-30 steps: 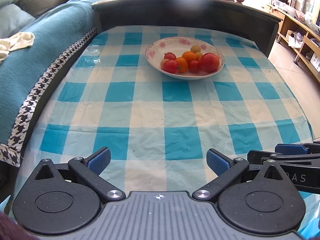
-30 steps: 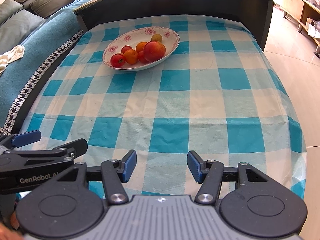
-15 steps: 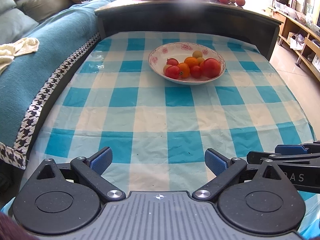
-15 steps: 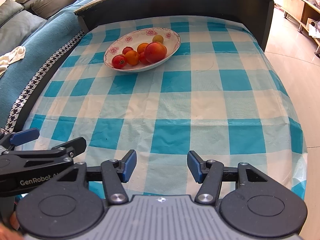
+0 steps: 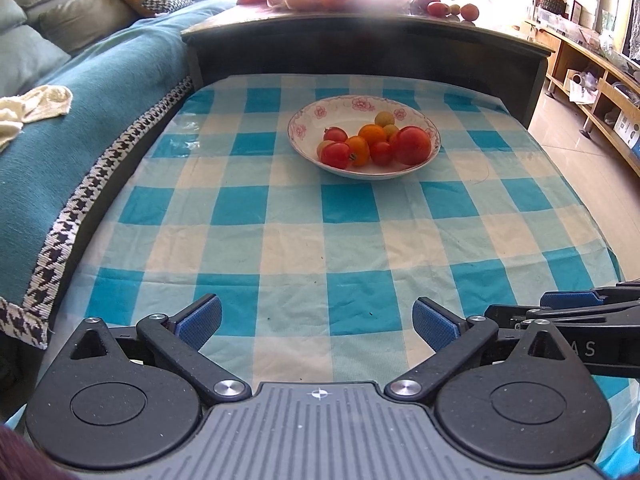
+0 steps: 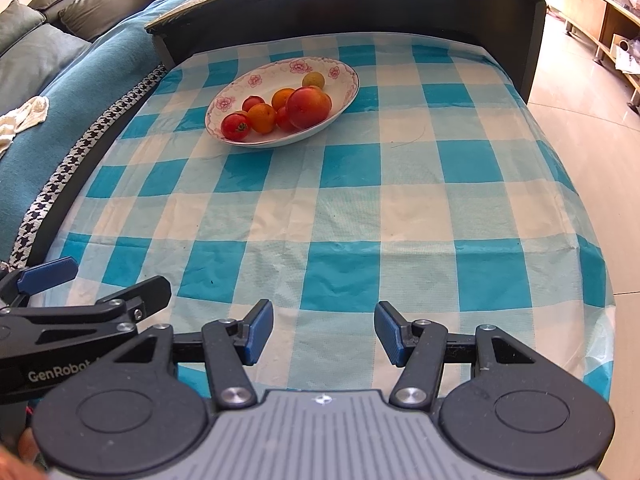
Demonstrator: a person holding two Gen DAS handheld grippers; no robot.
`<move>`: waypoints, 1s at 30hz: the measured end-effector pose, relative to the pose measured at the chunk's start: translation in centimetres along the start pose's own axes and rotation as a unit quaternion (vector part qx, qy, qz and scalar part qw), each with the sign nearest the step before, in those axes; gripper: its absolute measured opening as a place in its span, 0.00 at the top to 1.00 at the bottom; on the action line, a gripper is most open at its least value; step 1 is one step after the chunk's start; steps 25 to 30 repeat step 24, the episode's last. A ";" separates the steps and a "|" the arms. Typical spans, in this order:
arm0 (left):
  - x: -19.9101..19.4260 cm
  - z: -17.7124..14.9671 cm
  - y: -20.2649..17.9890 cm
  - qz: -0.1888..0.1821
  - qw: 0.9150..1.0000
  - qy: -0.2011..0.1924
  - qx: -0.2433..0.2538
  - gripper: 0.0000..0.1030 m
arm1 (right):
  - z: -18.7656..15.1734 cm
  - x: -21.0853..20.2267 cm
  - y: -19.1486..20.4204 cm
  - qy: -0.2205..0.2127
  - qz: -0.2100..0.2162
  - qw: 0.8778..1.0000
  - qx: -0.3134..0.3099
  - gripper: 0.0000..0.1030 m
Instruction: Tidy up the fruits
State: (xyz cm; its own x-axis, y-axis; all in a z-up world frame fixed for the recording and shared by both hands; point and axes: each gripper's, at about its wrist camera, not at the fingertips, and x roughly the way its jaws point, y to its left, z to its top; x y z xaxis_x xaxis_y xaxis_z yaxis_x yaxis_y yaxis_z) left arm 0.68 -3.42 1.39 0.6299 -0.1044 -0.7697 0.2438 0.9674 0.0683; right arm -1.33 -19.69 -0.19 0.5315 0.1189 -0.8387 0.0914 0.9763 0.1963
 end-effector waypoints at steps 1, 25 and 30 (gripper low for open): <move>-0.1 0.0 0.0 0.001 1.000 -0.003 0.001 0.01 | 0.0 0.0 0.0 0.000 0.000 1.000 0.000 0.45; 0.2 -0.1 0.2 0.029 1.000 -0.005 0.000 0.00 | 0.0 0.0 0.1 -0.001 0.004 1.000 -0.002 0.45; 0.2 -0.1 0.2 0.029 1.000 -0.005 0.000 0.00 | 0.0 0.0 0.1 -0.001 0.004 1.000 -0.002 0.45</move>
